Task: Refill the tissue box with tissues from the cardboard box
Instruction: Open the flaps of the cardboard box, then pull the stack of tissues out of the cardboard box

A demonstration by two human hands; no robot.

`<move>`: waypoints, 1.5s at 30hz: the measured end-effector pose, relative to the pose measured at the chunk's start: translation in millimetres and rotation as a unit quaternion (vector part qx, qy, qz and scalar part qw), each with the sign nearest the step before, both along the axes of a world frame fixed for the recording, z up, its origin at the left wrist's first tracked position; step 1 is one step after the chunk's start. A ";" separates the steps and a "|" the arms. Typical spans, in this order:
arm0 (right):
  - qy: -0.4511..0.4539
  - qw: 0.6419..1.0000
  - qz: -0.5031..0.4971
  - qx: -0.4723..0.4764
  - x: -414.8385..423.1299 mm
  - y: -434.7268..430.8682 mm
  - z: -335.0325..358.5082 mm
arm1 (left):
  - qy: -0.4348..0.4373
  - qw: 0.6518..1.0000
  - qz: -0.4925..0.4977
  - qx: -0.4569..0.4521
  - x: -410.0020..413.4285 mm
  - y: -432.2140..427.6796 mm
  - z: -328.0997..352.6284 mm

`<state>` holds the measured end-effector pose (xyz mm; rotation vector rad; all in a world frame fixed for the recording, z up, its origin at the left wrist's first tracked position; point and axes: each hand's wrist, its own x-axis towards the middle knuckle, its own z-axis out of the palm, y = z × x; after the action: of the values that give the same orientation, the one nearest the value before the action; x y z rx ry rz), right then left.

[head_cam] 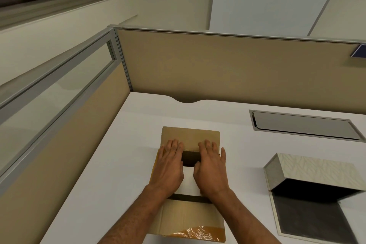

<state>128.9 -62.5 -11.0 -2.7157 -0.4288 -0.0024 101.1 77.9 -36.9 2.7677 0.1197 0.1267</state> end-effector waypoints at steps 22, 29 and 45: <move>0.129 0.987 -0.088 0.029 -37.6 -71.6 -34.8 | 0.142 0.976 0.141 0.084 -46.3 42.9 5.1; 0.204 0.946 -0.142 0.208 -48.3 -49.2 -41.5 | 0.114 0.970 0.152 -0.150 -46.5 28.5 -14.6; 0.016 0.978 -0.060 0.200 -45.4 -25.0 -22.5 | -0.020 1.000 0.002 -0.018 -39.4 8.2 -17.4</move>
<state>83.5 -87.5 -33.5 -2.3367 -0.2232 -0.0696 61.7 86.1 -54.3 2.7264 0.1161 0.1803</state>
